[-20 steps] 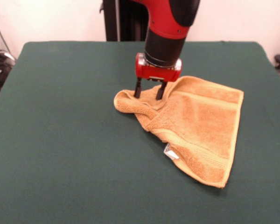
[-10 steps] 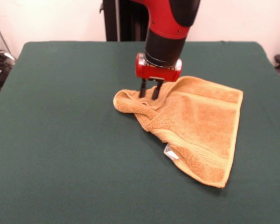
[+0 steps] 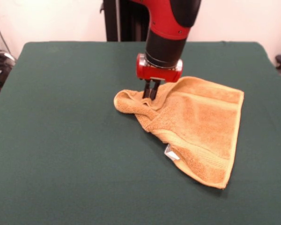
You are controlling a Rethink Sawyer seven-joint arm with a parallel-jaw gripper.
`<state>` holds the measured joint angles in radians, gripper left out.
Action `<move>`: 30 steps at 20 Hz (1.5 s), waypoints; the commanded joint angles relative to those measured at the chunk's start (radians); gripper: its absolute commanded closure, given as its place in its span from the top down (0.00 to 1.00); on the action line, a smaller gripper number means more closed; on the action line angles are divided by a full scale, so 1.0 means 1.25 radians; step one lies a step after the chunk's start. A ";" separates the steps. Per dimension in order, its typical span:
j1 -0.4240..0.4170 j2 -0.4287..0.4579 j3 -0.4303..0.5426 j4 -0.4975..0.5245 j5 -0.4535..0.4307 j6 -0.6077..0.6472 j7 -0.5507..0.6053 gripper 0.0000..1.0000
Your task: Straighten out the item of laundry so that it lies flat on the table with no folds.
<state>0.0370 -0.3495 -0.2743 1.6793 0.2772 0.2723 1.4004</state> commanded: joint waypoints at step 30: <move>0.060 -0.138 0.026 0.036 0.008 0.175 0.186 0.00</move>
<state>0.0683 -0.4892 -0.2827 1.6840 0.2763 0.3423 1.4004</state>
